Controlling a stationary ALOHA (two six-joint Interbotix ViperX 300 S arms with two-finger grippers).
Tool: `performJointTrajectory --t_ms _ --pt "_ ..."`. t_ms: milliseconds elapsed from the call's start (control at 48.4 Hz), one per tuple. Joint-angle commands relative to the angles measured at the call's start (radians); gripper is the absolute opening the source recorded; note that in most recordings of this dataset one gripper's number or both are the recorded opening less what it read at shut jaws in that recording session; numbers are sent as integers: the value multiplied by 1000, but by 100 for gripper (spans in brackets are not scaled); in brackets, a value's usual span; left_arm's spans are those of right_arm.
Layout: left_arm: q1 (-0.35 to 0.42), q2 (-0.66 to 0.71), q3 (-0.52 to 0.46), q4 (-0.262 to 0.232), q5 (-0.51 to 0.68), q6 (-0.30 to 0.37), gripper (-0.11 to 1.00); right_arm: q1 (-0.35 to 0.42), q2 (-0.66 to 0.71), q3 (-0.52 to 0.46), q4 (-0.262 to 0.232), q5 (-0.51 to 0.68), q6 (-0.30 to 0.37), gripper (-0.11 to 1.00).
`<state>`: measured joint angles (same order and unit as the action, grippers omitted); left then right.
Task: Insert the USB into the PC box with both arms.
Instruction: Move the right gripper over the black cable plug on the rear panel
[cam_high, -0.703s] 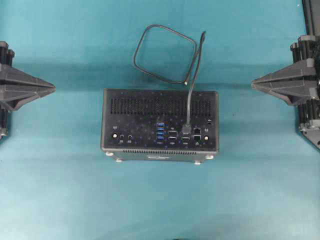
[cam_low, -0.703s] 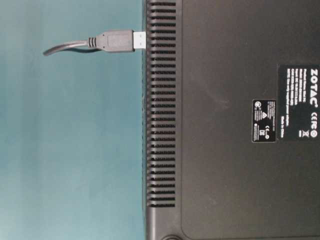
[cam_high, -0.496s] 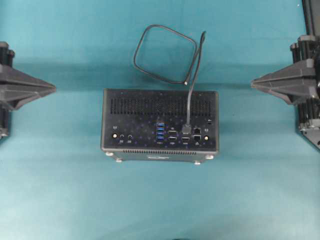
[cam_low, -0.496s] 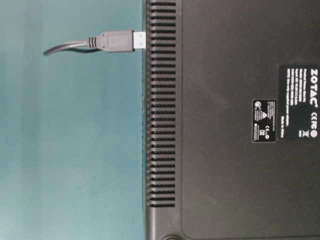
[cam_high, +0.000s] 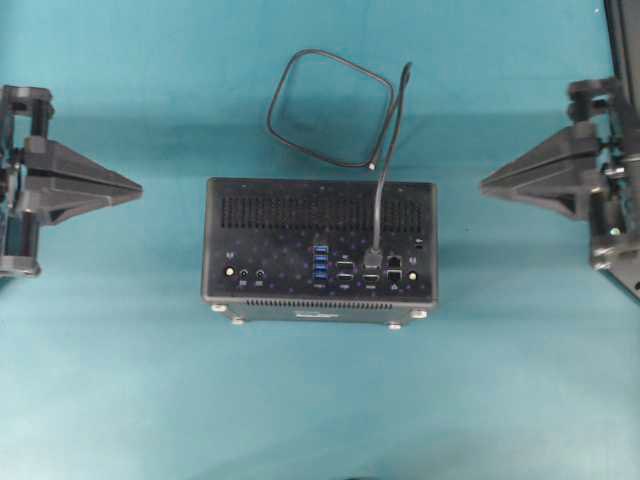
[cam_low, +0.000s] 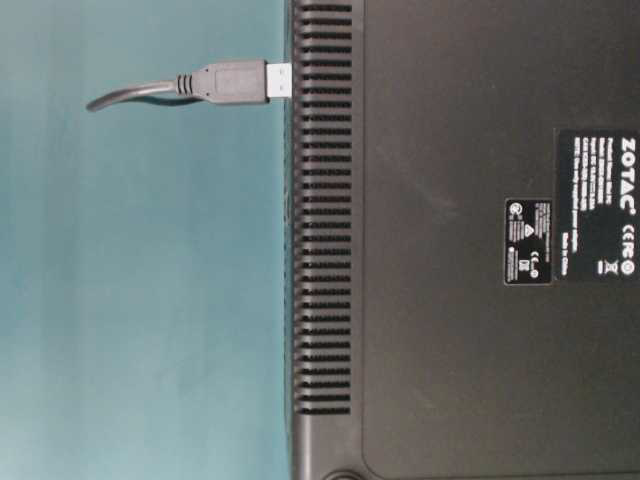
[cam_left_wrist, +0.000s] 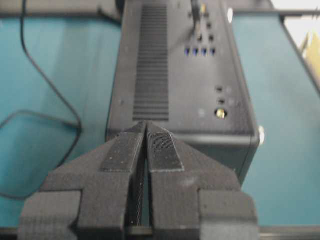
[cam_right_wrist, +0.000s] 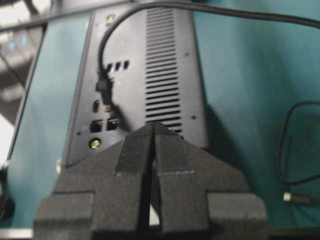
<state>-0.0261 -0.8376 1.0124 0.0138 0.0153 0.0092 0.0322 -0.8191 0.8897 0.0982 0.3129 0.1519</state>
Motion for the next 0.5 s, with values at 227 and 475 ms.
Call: performJointTrajectory --t_ms 227,475 --pt "0 6 -31 3 5 2 0 29 212 -204 0 137 9 9" --pt "-3 3 -40 2 0 -3 0 57 310 -299 -2 224 9 43"
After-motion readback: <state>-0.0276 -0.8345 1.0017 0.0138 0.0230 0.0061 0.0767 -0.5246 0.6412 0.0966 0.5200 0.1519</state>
